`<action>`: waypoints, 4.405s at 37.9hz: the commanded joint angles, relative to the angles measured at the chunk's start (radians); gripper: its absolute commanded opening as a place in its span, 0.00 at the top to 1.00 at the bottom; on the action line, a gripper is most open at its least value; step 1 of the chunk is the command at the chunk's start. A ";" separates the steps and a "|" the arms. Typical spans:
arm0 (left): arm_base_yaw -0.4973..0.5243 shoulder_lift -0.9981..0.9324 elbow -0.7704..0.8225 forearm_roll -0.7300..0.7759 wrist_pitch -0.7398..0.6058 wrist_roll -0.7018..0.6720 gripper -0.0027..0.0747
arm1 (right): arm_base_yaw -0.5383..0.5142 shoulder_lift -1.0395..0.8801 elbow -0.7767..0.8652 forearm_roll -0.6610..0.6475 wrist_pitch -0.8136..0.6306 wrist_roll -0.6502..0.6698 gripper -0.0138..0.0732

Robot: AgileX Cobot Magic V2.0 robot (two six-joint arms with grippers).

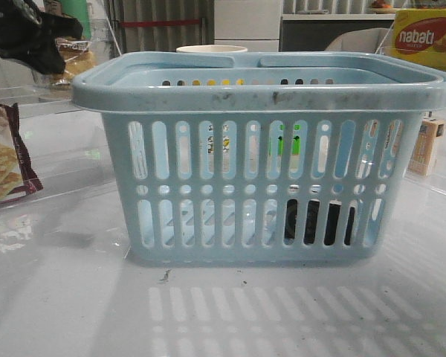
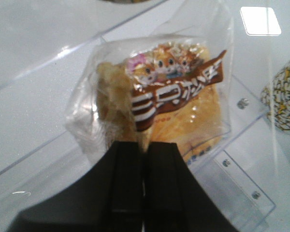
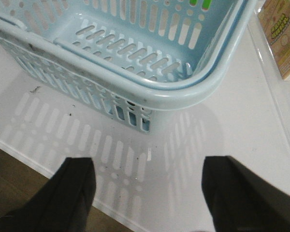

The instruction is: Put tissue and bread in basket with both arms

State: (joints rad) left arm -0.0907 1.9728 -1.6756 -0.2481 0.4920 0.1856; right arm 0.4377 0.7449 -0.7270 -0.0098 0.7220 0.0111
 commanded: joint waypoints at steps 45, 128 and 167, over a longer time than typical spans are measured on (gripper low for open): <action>-0.512 -0.732 0.330 0.027 0.376 0.159 0.40 | -0.006 -0.007 -0.027 -0.016 -0.066 -0.001 0.19; 0.012 -1.997 1.681 0.121 -0.512 -0.028 0.85 | -0.006 0.043 -0.027 -0.069 -0.010 -0.003 0.78; 0.012 -1.997 1.681 0.155 -0.520 -0.068 0.85 | -0.006 0.043 -0.027 -0.069 -0.010 -0.003 0.78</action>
State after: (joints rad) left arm -0.0788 -0.0060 0.0068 -0.0900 0.0655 0.1283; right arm 0.4377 0.7903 -0.7270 -0.0687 0.7680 0.0111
